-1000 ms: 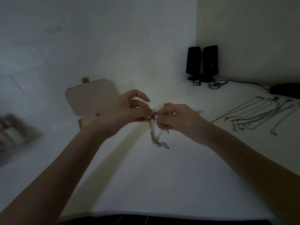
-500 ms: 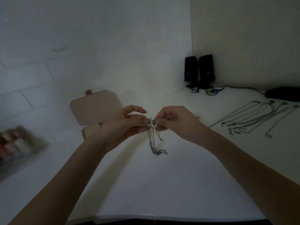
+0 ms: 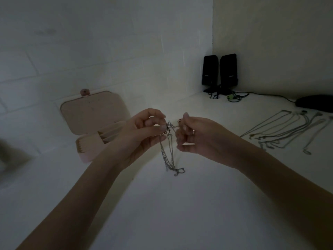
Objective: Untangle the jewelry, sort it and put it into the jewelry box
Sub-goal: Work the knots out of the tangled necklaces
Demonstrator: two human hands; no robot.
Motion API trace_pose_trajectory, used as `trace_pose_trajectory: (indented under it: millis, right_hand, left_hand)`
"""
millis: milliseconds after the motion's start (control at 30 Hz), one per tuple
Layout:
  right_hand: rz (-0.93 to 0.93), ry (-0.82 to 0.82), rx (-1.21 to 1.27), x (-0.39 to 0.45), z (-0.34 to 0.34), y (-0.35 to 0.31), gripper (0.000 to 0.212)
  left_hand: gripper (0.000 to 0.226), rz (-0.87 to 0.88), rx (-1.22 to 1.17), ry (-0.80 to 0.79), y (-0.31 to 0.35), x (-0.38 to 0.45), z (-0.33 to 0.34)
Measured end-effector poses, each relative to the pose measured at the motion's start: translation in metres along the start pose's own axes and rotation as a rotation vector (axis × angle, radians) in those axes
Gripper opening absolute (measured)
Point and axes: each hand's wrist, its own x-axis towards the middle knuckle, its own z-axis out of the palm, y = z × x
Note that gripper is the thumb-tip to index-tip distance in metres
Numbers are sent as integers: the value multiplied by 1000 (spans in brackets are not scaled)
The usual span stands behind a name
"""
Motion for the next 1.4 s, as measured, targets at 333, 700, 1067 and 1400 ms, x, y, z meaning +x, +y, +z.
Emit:
trace_pose_trajectory:
  millis: [333,700,1067,1400]
  right_hand:
    - [-521,302,-944,-1,5,25,33]
    - [-406,255,-605,4,6,25,5]
    - [-422,350,-767,4,0,22,13]
    - [-477,276,-835,4,0,27,9]
  left_hand:
    - [22,70,137,70,-7,4,-14]
    - [22,90,275,91,-8,0,-6]
    - [22,158,371,135,-13,1,-9]
    - [22,101,250,231,-17,1,-7]
